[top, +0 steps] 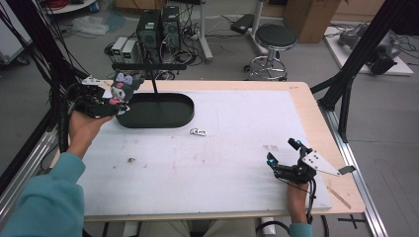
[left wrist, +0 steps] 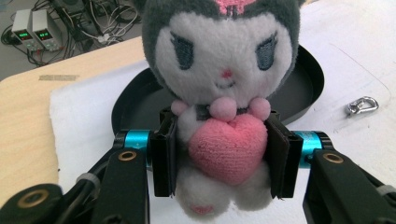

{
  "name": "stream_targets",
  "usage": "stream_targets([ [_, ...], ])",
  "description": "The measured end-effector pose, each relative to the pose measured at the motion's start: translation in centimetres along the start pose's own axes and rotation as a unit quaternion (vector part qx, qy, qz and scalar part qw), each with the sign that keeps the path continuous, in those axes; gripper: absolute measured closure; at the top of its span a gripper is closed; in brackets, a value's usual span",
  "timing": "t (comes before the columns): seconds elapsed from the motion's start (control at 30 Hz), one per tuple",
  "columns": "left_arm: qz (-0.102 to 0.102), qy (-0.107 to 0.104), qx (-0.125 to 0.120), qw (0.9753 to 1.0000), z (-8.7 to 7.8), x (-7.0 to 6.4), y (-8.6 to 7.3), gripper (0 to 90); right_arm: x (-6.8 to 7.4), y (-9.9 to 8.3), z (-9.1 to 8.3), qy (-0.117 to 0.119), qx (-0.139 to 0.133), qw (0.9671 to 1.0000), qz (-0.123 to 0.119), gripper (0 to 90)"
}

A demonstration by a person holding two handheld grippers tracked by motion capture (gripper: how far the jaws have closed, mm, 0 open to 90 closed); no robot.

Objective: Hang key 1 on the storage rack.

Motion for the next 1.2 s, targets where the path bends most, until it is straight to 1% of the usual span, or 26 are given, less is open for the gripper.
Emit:
stream_targets([
  [0.07,0.003,0.001,0.003,1.0000,0.0,0.1,0.3,53.5,0.0,0.0,0.0,0.001,0.000,1.0000,0.000,0.7],
  [0.1,-0.002,0.000,-0.002,1.0000,0.0,0.2,0.5,53.5,0.0,0.0,0.0,0.001,0.000,1.0000,0.000,0.7],
  [0.23,-0.004,0.001,0.001,1.0000,0.2,0.5,1.1,53.5,0.0,0.0,0.0,0.001,0.001,1.0000,0.001,0.7],
  [0.4,0.002,0.003,0.005,1.0000,0.4,0.6,1.8,53.5,0.0,0.0,0.0,0.001,0.001,1.0000,0.002,0.7],
  [0.5,-0.004,0.004,0.004,1.0000,0.7,0.8,2.3,53.5,0.0,0.0,0.0,0.001,0.001,1.0000,0.002,0.7],
  [0.63,-0.004,0.006,0.001,1.0000,1.0,0.9,2.9,53.5,0.0,0.0,0.0,0.001,0.000,1.0000,0.000,0.7],
  [0.7,-0.004,0.008,0.004,1.0000,1.2,0.9,3.0,53.5,0.0,0.0,0.0,0.001,0.001,1.0000,0.001,0.8],
  [0.77,-0.007,0.005,0.005,1.0000,1.3,1.0,3.1,53.5,0.0,0.0,0.0,0.001,0.001,1.0000,0.001,0.7],
  [0.87,-0.003,0.008,0.007,0.9999,1.4,1.0,3.3,53.5,0.0,0.0,0.0,0.001,0.001,1.0000,0.001,0.7],
  [0.97,-0.007,0.006,0.004,0.9999,1.4,1.1,3.5,53.4,0.0,0.0,0.0,0.001,0.001,1.0000,0.000,0.7],
  [1.03,-0.006,0.010,0.005,0.9999,1.5,1.1,3.6,53.5,0.0,0.0,0.0,0.001,0.001,1.0000,0.001,0.8],
  [1.1,-0.007,0.009,0.005,0.9999,1.6,1.2,3.8,53.5,0.0,0.0,0.0,0.001,0.001,1.0000,0.001,0.7],
  [1.13,-0.004,0.011,0.005,0.9999,1.7,1.2,3.9,53.5,0.0,0.0,0.0,0.001,0.001,1.0000,0.001,0.7],
  [1.2,-0.007,0.012,0.004,0.9999,1.9,1.3,4.1,53.5,0.0,0.0,0.0,0.001,0.001,1.0000,0.001,0.7],
])
Point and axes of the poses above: each handheld gripper's, and its own axes: z roughly forward along the jaws, y roughly out of its top, x roughly to its left, the point moved 6 cm from there along z, roughly forward along the jaws, and after that the axes turned 10 degrees about z, right-handed, at the moved point
